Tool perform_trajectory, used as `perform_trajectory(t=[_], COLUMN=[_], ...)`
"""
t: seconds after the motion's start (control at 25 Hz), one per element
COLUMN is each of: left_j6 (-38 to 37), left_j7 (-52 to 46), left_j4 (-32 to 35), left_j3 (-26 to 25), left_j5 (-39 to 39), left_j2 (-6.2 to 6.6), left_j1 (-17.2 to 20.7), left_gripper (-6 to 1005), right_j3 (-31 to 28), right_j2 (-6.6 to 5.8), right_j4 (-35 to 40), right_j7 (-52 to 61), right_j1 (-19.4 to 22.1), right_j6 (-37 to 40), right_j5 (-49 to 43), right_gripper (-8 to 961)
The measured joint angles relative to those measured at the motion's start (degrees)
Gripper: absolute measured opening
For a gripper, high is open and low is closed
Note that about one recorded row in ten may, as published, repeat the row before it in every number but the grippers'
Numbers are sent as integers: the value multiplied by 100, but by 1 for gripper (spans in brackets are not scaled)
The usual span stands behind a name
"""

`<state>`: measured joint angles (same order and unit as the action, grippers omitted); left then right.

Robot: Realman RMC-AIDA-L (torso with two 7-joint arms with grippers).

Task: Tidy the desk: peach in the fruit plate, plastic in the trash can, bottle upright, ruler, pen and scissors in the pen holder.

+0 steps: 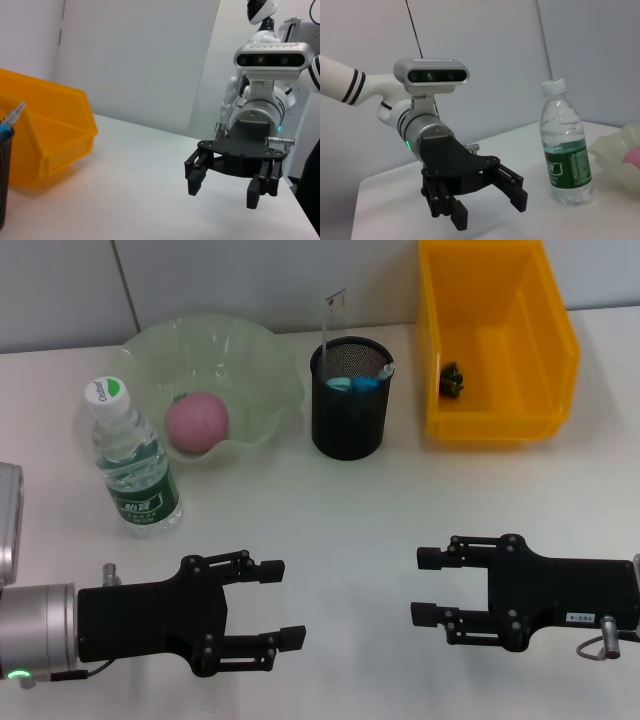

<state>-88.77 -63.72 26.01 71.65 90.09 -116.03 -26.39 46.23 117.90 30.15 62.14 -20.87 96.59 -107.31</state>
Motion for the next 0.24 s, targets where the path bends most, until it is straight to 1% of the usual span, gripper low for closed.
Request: perform_trajectory(t=[0.24], left_j6=[-19], left_j7=[0], left_j4=[1], left_j3=[0], left_j5=[0], left_j2=[12], left_j1=[1], left_gripper=[791], right_j3=[0], right_j2=[4], right_j4=[0], right_j7=[10], right_j1=[13], right_j6=[9], right_j5=[0], right_gripper=[652])
